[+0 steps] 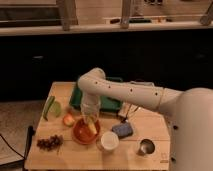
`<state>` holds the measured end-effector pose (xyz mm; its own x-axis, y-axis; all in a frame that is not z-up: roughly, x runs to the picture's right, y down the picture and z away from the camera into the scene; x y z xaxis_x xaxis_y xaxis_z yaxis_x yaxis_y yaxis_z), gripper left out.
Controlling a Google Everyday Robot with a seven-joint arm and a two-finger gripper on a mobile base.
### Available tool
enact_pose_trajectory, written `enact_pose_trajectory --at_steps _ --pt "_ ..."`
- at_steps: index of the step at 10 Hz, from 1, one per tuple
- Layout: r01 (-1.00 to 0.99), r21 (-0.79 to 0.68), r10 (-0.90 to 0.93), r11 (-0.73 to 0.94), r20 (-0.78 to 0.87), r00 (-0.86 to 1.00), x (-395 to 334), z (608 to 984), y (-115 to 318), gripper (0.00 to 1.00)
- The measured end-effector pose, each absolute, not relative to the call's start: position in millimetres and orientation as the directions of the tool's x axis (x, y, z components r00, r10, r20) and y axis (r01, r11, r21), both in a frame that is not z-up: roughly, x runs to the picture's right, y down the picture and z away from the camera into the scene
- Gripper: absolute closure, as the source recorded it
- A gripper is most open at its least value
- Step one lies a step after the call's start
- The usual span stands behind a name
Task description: Place banana in red bowl
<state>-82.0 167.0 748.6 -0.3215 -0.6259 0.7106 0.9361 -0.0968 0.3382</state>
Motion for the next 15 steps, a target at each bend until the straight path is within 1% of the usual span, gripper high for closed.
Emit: enact_pose_trajectory --at_steps 5,7,9,11,13,14,15 --pt "0.935 0.339 -0.614 -0.100 0.719 -0.326 -86.0 751.5 167.3 0.99" --pt "0.937 0.337 -0.612 -0.094 0.722 -0.322 -86.6 752.1 167.4 0.84" --pt "0.938 0.334 -0.610 -0.089 0.727 -0.316 -84.6 752.0 169.1 0.61" --pt "0.939 0.333 -0.608 -0.086 0.729 -0.315 -83.5 751.8 170.8 0.44" --pt "0.940 0.330 -0.607 -0.084 0.731 -0.311 -81.8 750.5 172.4 0.24" --pt "0.941 0.329 -0.607 -0.083 0.732 -0.309 -81.0 750.2 173.3 0.20" --pt "0.941 0.330 -0.608 -0.081 0.731 -0.309 -81.7 750.1 173.7 0.20"
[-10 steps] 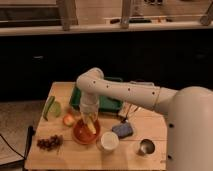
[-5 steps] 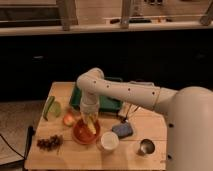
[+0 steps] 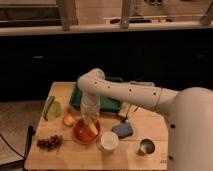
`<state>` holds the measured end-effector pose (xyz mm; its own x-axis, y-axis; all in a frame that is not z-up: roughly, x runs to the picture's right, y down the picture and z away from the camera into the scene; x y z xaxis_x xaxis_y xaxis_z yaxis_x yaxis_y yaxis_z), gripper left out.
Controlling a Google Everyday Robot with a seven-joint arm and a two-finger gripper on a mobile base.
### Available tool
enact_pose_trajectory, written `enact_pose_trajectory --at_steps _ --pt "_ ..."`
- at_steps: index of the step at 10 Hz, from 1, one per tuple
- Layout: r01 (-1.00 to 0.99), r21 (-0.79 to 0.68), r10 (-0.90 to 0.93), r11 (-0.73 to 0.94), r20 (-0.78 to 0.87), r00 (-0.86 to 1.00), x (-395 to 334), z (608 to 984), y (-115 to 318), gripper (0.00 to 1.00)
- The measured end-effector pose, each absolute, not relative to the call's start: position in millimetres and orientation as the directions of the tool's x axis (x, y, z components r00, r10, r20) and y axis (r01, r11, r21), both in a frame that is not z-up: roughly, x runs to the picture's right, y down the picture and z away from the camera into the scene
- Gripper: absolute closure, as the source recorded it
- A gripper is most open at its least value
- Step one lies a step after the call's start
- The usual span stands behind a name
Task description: Place banana in red bowl
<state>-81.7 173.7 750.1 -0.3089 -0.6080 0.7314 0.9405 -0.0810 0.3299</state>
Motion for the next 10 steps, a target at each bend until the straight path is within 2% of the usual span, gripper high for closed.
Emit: enact_pose_trajectory --at_steps 10 --pt "0.942 0.324 -0.611 -0.088 0.730 -0.308 -85.4 748.2 166.1 0.20"
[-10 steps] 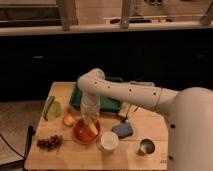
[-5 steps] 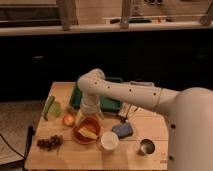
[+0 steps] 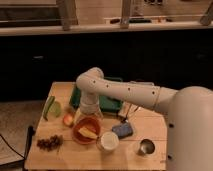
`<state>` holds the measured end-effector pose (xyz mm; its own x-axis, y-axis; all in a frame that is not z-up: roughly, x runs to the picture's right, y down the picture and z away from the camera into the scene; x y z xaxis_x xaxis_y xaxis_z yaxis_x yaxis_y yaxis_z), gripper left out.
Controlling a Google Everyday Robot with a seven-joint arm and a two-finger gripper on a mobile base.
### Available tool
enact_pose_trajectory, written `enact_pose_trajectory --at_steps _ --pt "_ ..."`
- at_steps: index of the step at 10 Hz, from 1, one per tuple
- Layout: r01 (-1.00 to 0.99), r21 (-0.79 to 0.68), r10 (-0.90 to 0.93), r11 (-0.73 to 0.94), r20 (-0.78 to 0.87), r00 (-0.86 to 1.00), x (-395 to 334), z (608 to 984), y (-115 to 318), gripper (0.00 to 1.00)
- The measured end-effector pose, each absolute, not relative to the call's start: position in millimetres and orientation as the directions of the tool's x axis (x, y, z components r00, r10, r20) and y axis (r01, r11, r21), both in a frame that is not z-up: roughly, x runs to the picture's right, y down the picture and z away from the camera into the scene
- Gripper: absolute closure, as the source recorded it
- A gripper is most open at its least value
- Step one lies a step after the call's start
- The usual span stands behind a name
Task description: Place banana in red bowl
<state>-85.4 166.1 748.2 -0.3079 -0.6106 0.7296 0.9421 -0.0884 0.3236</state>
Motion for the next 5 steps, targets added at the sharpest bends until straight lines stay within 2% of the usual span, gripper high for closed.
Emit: enact_pose_trajectory --at_steps 5 --pt "0.942 0.321 -0.615 -0.095 0.725 -0.309 -87.9 745.9 159.3 0.20"
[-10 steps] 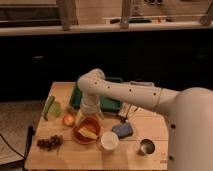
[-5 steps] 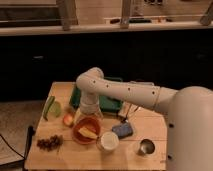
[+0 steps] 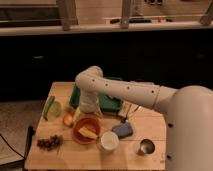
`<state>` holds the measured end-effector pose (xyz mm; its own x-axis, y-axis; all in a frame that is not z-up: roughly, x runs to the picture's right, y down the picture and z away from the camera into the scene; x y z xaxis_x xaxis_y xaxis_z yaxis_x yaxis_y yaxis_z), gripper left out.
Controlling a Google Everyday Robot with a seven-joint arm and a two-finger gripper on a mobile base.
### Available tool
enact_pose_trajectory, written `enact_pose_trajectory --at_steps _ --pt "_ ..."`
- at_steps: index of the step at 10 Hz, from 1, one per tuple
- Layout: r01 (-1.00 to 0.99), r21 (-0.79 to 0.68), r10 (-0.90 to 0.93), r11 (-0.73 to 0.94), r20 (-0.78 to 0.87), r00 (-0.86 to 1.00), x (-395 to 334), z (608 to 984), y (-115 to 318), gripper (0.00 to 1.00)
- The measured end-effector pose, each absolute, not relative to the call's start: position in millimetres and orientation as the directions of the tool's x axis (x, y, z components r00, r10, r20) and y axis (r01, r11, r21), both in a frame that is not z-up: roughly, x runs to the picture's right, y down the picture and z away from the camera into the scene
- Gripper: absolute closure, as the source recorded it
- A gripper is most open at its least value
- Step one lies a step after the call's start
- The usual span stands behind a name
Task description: Place banana in red bowl
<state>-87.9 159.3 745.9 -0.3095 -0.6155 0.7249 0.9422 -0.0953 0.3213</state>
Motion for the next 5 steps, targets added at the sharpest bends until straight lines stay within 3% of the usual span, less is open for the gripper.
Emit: enact_pose_trajectory --at_steps 5 --pt "0.944 0.314 -0.626 -0.101 0.718 -0.305 -89.9 740.6 152.2 0.20"
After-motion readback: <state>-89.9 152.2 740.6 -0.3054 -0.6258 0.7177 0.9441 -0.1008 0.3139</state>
